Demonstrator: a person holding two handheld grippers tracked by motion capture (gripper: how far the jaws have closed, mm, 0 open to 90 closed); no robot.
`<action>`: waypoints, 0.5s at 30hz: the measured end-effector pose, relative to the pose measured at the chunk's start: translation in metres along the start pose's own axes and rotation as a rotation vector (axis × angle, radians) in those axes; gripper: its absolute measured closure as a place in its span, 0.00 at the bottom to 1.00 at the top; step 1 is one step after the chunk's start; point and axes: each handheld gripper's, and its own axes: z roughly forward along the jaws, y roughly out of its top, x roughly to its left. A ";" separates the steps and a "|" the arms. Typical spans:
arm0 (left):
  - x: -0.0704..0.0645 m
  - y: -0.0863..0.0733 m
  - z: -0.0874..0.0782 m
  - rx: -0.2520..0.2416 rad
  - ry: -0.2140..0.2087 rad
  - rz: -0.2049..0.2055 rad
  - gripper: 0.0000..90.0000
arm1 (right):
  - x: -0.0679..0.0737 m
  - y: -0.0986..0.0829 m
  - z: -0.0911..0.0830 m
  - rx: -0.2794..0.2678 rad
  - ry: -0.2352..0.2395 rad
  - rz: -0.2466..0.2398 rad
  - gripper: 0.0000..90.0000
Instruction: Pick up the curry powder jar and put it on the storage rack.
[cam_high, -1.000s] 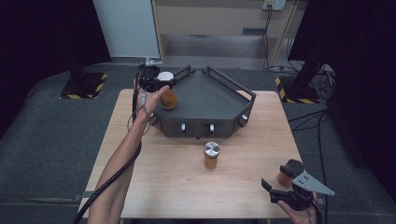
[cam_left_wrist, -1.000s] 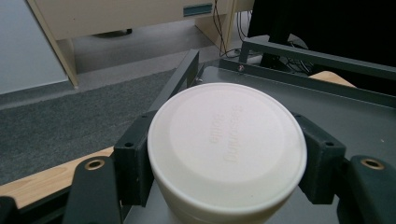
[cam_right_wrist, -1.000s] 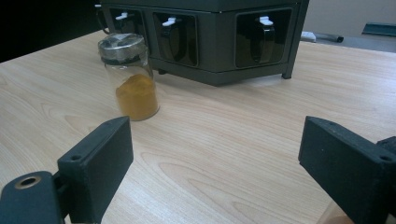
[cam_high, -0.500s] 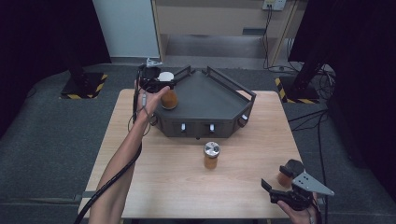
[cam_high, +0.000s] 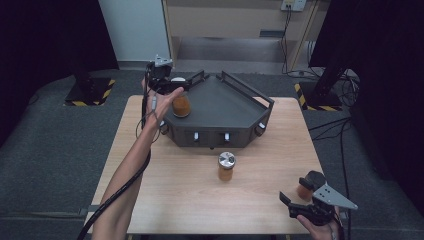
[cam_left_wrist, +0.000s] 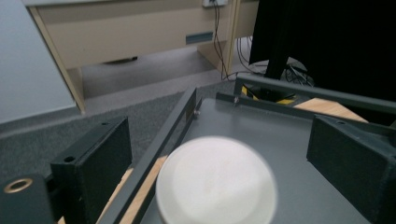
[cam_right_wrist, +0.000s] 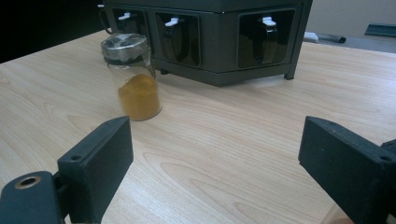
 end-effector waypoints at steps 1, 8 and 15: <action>-0.001 0.004 -0.006 -0.017 -0.009 0.012 0.06 | 0.000 0.000 0.000 -0.003 0.000 -0.002 0.11; 0.000 0.009 -0.025 -0.045 -0.055 0.035 0.05 | 0.000 0.000 0.001 -0.001 0.006 -0.005 0.11; -0.001 0.006 -0.040 -0.085 -0.105 0.035 0.04 | 0.000 0.000 0.001 0.000 0.005 -0.007 0.11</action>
